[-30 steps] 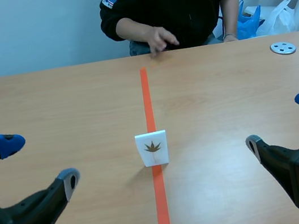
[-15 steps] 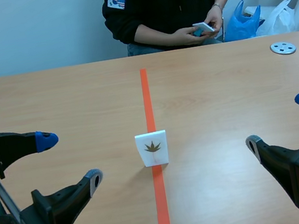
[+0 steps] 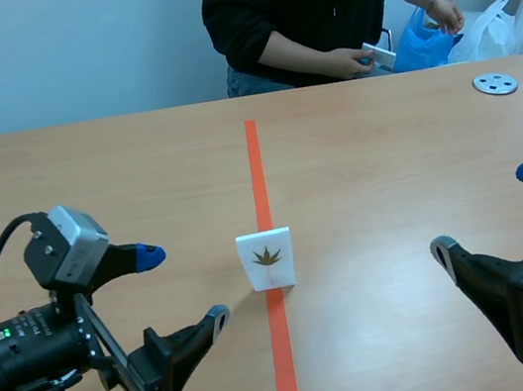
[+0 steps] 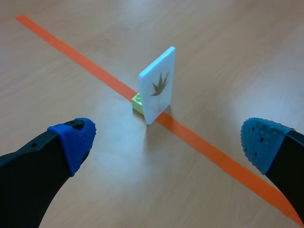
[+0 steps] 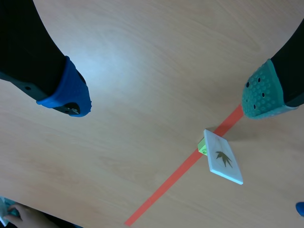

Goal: Sort the leaf by its shape. The table is split by an orange tape line. A compound leaf with several leaflets goes to the left side, a simple leaf with one blade goes to the right side. Return to the home posture when a red brick is placed on the table.

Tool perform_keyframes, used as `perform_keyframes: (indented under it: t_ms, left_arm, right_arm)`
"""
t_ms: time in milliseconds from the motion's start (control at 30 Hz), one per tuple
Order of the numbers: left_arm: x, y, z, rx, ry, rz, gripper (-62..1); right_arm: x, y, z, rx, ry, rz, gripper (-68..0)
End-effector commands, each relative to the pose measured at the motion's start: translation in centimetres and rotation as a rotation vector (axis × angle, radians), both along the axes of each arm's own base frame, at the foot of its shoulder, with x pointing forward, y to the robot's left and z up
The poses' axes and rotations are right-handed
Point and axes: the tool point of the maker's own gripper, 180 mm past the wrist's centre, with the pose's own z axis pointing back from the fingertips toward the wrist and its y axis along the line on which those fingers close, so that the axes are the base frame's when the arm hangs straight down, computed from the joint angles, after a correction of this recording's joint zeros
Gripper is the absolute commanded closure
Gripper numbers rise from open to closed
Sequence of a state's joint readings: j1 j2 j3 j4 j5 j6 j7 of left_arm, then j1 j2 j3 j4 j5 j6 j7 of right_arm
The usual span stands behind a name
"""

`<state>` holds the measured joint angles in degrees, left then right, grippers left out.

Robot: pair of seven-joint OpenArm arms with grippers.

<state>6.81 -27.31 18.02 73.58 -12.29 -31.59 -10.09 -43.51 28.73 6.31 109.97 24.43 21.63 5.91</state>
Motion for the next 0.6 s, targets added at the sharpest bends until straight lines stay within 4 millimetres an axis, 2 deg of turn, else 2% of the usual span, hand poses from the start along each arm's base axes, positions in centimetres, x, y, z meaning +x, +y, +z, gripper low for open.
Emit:
perform_keyframes:
  t_ms: [0,267,567]
  left_arm:
    - [0.7,-1.0,1.0,-0.029,-0.041,-0.017,-62.3]
    - [2.1,-3.5,-1.1,-0.025,-0.061,-0.087,-62.3]
    - [3.6,-5.4,-2.0,-0.057,-0.082,-0.102,-62.3]
  right_arm:
    - [0.5,-0.3,0.7,0.002,-0.028,-0.007,-67.9]
    - [0.5,-0.3,0.7,0.001,-0.026,-0.008,-67.9]
    - [0.5,-0.3,0.5,0.005,-0.017,-0.019,-67.9]
